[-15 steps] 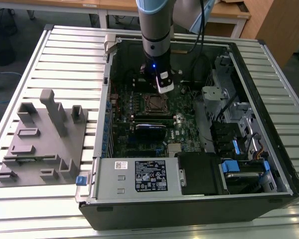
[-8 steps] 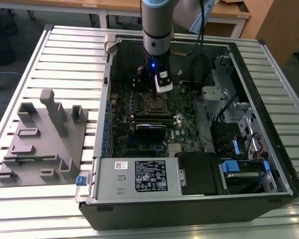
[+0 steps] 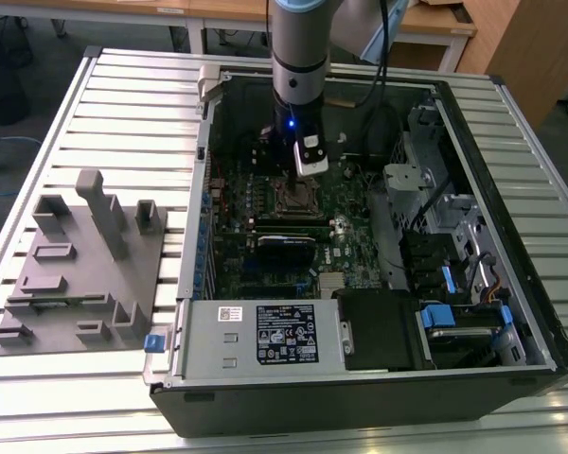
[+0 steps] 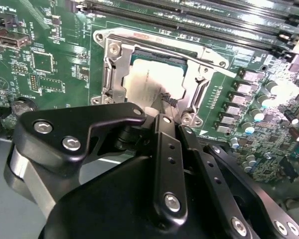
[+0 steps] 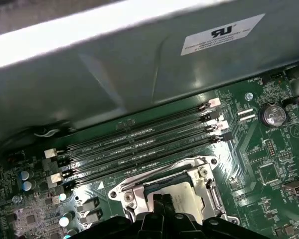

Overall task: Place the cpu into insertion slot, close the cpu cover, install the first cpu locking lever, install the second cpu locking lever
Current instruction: 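Install the first cpu locking lever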

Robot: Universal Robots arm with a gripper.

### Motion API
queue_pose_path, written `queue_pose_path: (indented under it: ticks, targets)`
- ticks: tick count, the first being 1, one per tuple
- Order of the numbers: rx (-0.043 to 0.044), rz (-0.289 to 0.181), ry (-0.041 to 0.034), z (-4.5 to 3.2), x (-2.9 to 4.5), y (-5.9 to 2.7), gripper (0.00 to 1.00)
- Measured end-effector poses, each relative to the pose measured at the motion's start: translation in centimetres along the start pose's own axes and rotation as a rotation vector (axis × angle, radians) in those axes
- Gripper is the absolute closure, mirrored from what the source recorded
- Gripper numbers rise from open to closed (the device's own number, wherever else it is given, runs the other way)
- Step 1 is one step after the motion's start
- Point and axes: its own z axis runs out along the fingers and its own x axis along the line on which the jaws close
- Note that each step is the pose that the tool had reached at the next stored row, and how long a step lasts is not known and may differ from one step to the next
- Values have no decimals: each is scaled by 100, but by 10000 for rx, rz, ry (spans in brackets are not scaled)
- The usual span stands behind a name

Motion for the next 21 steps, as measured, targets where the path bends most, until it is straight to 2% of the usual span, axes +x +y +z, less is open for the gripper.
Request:
queue_pose_path:
  ticks: [9,10,11,14,15,17,21]
  targets:
    - [-7,-485,55,23,-128,41,90]
    - [50,-562,60,24,-128,41,90]
    - [163,-623,60,24,-129,41,90]
    - [615,-720,50,26,-130,42,90]
    - [660,-735,51,26,-130,42,90]
    - [644,-929,70,25,-130,41,90]
    - [538,-1451,133,27,-130,42,90]
